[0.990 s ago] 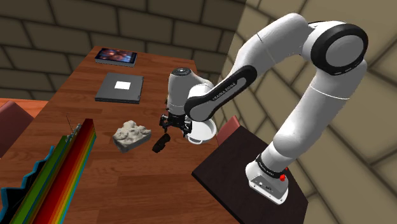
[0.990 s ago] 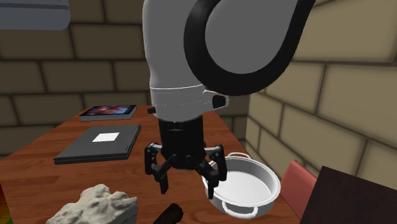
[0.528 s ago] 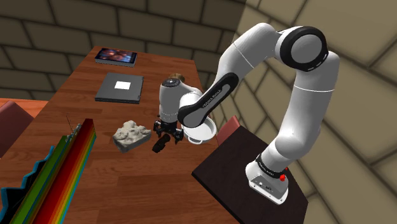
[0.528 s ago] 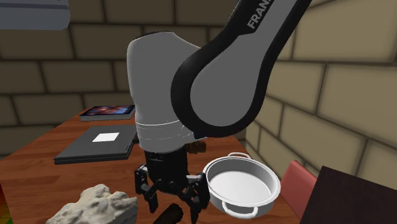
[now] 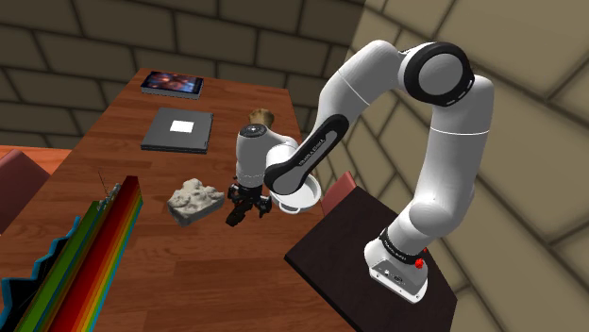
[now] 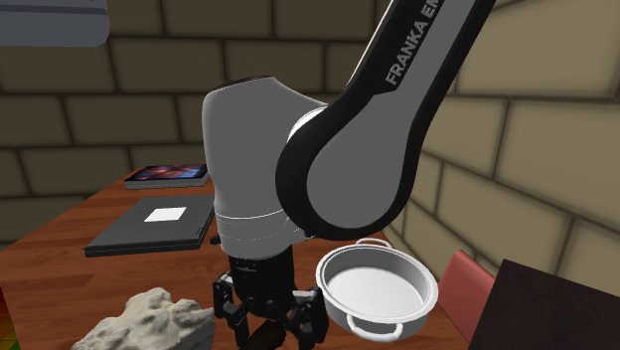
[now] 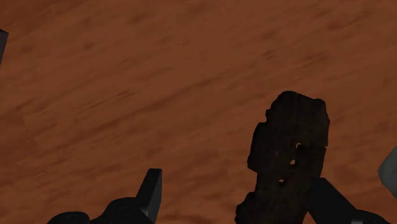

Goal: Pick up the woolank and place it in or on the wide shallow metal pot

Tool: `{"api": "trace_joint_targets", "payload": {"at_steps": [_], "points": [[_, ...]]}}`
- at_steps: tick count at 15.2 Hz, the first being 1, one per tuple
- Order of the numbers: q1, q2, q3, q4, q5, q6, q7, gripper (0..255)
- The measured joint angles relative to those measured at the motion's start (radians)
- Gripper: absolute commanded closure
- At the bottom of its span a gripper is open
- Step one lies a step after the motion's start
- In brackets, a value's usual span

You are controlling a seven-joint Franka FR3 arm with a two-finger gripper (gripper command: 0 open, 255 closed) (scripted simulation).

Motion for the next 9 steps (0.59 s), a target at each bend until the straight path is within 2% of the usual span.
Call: {"api": "trace_joint_targets", "payload": {"at_steps": [2,3,9], "points": [[0.001,0.001,-0.001,0.000,-0.001,0.001,0.001,0],[0.001,0.001,-0.001,0.000,-0.001,0.001,0.001,255],[0.001,0.001,-0.001,0.000,-0.001,0.001,0.001,255]]}}
